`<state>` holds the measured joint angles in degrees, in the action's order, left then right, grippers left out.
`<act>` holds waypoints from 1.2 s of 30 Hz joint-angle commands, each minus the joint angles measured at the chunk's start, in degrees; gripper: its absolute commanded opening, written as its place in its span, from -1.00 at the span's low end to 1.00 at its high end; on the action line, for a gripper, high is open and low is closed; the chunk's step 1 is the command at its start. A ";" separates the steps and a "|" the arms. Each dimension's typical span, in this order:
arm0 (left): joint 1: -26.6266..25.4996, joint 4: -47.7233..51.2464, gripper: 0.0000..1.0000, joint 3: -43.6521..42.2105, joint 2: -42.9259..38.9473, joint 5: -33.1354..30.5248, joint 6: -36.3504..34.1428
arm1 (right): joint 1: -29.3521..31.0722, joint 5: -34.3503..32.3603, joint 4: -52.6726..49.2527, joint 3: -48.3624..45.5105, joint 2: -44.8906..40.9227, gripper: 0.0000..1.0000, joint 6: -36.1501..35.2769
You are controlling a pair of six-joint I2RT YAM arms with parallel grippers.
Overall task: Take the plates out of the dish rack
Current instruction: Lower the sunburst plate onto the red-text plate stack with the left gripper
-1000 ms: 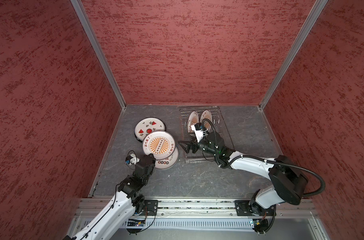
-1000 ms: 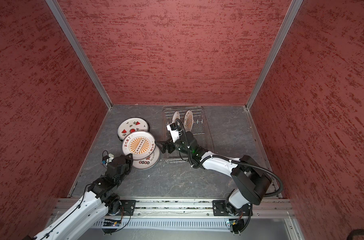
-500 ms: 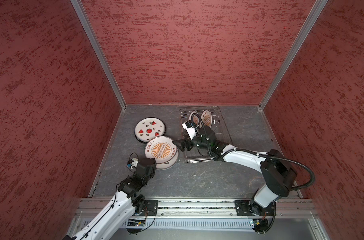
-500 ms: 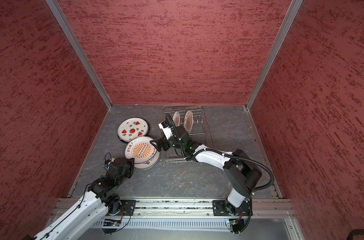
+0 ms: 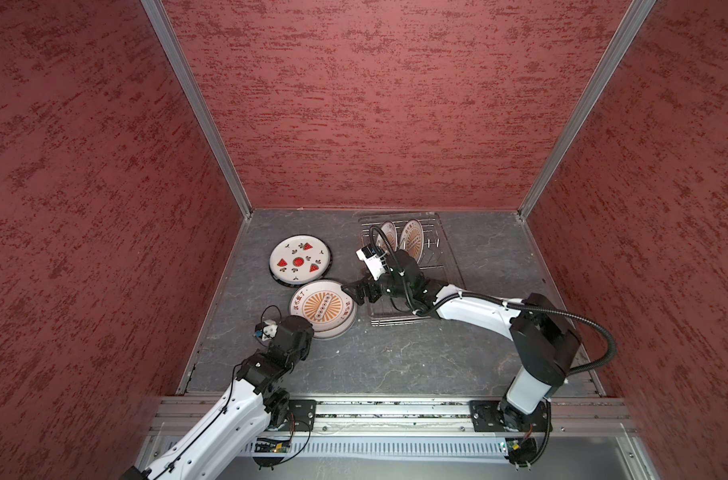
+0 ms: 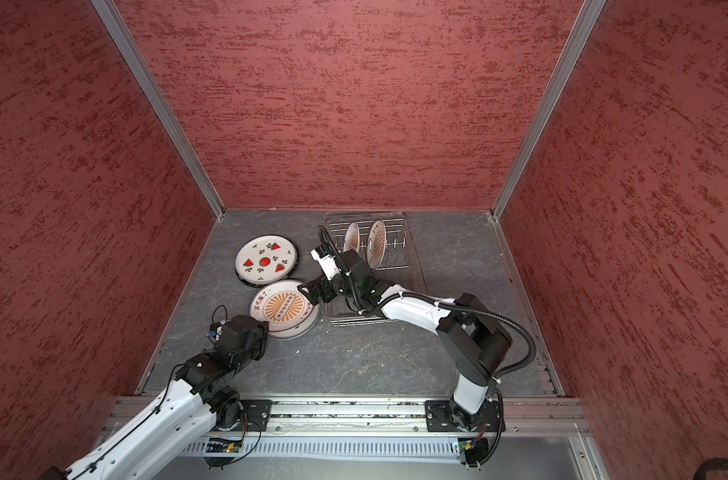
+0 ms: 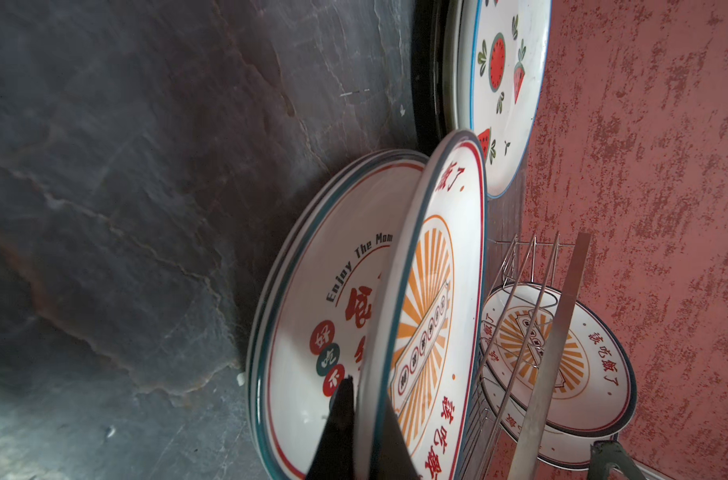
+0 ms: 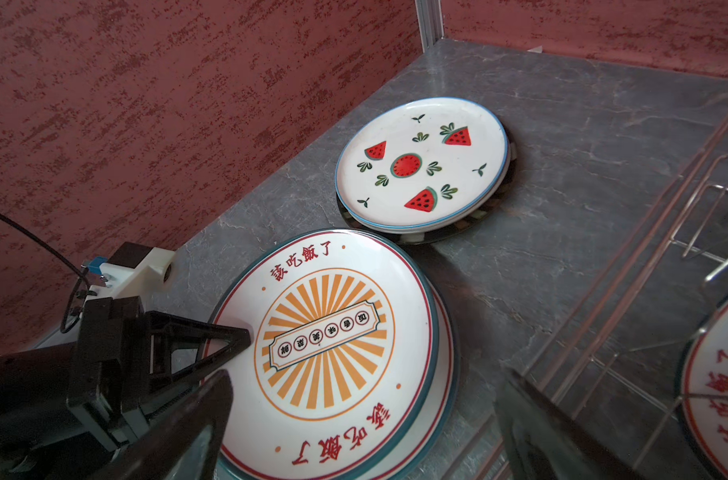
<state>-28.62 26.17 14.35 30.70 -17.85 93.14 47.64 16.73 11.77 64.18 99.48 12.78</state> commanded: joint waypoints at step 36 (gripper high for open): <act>-0.21 1.37 -0.32 2.32 4.98 -2.26 0.79 | 3.34 -1.80 -3.33 3.84 2.01 0.98 -4.60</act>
<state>-28.64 26.04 14.17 34.85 -17.85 94.63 50.48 16.38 9.19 66.15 101.25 9.56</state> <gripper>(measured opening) 0.335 0.990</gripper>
